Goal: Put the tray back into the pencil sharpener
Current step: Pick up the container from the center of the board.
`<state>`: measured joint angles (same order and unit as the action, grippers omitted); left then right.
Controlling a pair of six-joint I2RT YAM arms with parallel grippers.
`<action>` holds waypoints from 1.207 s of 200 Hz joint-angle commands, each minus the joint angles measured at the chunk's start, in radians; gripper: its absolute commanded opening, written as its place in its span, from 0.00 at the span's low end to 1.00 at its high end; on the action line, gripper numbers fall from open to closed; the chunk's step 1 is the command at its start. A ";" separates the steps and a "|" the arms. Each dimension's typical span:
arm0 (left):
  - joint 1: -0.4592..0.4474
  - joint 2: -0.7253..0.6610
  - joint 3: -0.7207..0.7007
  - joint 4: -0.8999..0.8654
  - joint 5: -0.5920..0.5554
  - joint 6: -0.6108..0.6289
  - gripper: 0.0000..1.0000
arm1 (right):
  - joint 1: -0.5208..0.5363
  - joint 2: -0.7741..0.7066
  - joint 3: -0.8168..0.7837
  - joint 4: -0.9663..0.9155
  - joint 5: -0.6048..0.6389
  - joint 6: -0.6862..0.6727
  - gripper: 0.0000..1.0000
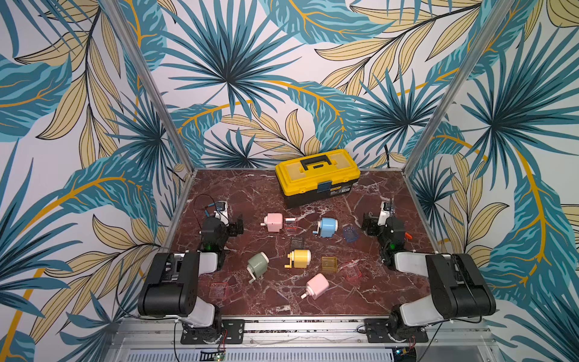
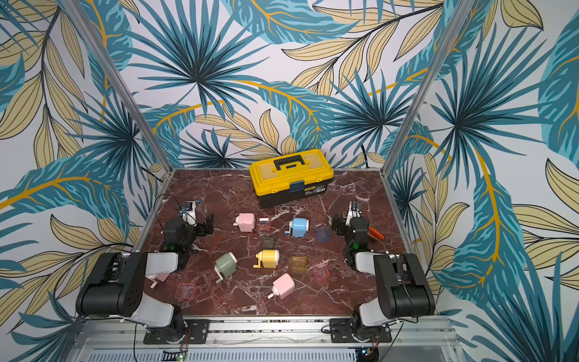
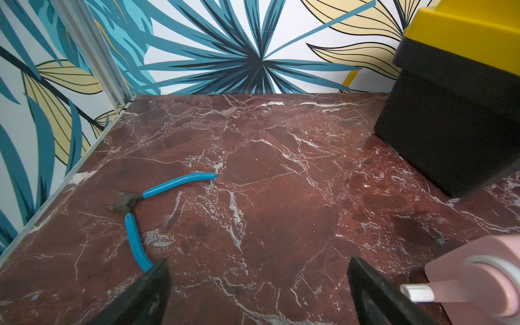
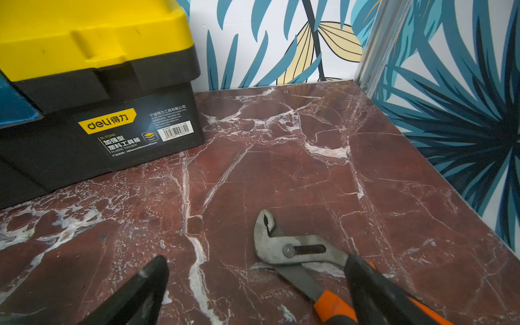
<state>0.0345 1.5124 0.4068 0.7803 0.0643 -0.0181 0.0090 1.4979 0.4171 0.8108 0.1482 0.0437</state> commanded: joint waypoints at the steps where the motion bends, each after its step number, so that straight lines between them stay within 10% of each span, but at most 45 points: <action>1: 0.010 -0.003 0.012 0.002 0.003 0.004 1.00 | -0.001 -0.008 -0.005 0.007 -0.003 -0.008 0.99; 152: 0.010 -0.003 0.012 0.004 0.002 0.004 1.00 | -0.001 -0.014 -0.014 0.027 -0.009 -0.017 0.99; 241: 0.010 -0.377 -0.088 0.000 -0.085 -0.058 1.00 | -0.001 -0.503 0.018 -0.455 0.085 0.236 0.99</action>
<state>0.0349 1.2140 0.3428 0.7685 0.0586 -0.0193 0.0090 1.0618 0.4168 0.5869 0.1585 0.1032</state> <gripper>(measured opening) 0.995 0.994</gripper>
